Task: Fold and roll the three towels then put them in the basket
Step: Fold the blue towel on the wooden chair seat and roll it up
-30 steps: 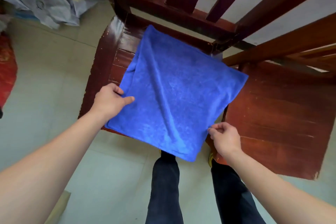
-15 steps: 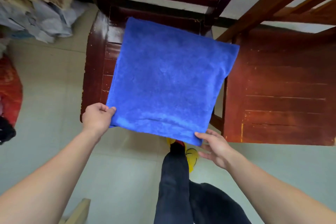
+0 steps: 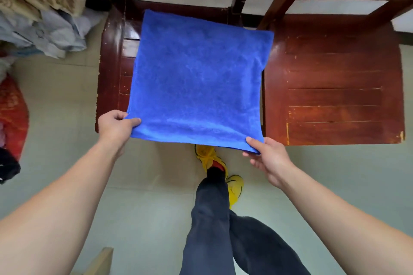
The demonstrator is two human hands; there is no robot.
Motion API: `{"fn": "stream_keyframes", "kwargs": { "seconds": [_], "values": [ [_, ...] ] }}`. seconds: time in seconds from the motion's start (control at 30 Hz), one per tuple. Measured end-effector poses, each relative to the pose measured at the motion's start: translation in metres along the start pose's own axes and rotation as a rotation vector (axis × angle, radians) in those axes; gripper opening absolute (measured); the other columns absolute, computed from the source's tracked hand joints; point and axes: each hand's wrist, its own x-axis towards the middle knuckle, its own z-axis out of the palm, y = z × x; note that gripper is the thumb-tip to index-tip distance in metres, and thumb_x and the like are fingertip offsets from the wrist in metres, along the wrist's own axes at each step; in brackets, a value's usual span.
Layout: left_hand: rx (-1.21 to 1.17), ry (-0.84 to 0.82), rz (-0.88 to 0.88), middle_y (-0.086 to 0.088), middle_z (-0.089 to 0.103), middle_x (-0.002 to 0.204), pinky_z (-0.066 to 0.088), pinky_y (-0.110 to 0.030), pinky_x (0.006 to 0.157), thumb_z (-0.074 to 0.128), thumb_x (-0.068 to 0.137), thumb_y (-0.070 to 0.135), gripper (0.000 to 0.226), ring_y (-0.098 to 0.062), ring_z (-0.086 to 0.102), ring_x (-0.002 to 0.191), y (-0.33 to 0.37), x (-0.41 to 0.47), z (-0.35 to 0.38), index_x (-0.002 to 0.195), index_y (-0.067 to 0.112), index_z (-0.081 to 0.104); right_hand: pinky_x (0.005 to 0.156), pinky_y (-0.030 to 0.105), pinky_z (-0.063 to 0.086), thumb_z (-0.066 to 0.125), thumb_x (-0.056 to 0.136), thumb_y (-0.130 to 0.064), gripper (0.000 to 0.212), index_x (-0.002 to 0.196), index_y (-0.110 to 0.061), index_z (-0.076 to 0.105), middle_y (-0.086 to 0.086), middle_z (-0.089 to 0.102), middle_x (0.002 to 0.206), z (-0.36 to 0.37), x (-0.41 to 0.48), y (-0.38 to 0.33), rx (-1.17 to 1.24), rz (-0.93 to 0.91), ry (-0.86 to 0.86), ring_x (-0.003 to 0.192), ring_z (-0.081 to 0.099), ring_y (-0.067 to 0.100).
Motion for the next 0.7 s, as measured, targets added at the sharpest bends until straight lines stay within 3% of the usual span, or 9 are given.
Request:
{"fn": "stream_keyframes", "kwargs": {
  "seconds": [0.07,0.13,0.23,0.33,0.47,0.57,0.7],
  "values": [
    [-0.109,-0.023,-0.042,-0.002,0.056,0.068,0.048,-0.028,0.058,0.075,0.072,0.000,0.037,-0.018,0.055,0.060,-0.002,-0.010,-0.008,0.062,0.019,0.046,0.043,0.020,0.042,0.073,0.085,-0.022,0.016,0.082,-0.015,0.059,-0.002,0.069,0.075,0.002,-0.011,0.002,-0.050,-0.086,0.069,0.057,0.067,0.013],
    [-0.165,-0.036,-0.097,-0.003,0.058,0.069,0.045,-0.026,0.052,0.074,0.075,0.000,0.035,-0.015,0.055,0.057,-0.004,-0.022,-0.021,0.065,0.019,0.046,0.041,0.020,0.040,0.072,0.086,-0.022,0.016,0.082,-0.015,0.059,0.000,0.069,0.078,0.003,-0.022,0.001,-0.071,-0.129,0.106,0.052,0.064,0.010],
    [-0.215,-0.042,-0.188,-0.007,0.057,0.074,0.042,-0.029,0.052,0.073,0.077,0.000,0.033,-0.017,0.054,0.059,-0.012,-0.038,-0.046,0.071,0.018,0.045,0.043,0.020,0.042,0.071,0.087,-0.023,0.015,0.096,-0.013,0.062,0.004,0.073,0.089,0.009,-0.040,-0.004,-0.084,-0.134,0.086,0.053,0.066,0.010],
    [-0.218,-0.017,-0.223,-0.006,0.054,0.076,0.041,-0.025,0.045,0.077,0.077,0.008,0.033,-0.017,0.050,0.055,-0.021,-0.052,-0.069,0.080,0.017,0.046,0.041,0.021,0.043,0.072,0.086,-0.023,0.029,0.110,-0.016,0.057,0.008,0.072,0.092,0.018,-0.057,-0.007,-0.079,-0.133,0.089,0.049,0.064,0.010],
    [-0.259,-0.022,-0.240,-0.008,0.054,0.074,0.038,-0.017,0.037,0.077,0.079,0.014,0.042,-0.014,0.041,0.042,-0.025,-0.064,-0.089,0.105,0.011,0.045,0.038,0.019,0.039,0.071,0.086,-0.024,0.023,0.106,-0.018,0.062,0.002,0.066,0.061,0.020,-0.074,-0.017,-0.055,-0.166,0.105,0.041,0.052,0.008],
    [-0.384,-0.062,-0.216,-0.008,0.057,0.074,0.041,-0.019,0.040,0.073,0.082,0.014,0.029,-0.012,0.042,0.037,-0.006,-0.066,-0.096,0.097,0.013,0.048,0.038,0.018,0.037,0.070,0.086,-0.026,0.019,0.098,-0.012,0.069,-0.002,0.060,0.053,0.018,-0.081,-0.039,0.029,-0.132,0.076,0.041,0.048,0.007],
    [-0.529,-0.159,-0.193,-0.008,0.062,0.079,0.047,-0.017,0.044,0.064,0.088,0.011,0.012,-0.011,0.055,0.040,0.042,-0.048,-0.094,0.083,0.015,0.054,0.040,0.016,0.041,0.068,0.088,-0.026,0.015,0.095,-0.014,0.067,0.000,0.070,0.066,0.018,-0.079,-0.082,0.233,-0.026,-0.013,0.050,0.061,0.006]
  ]
}}
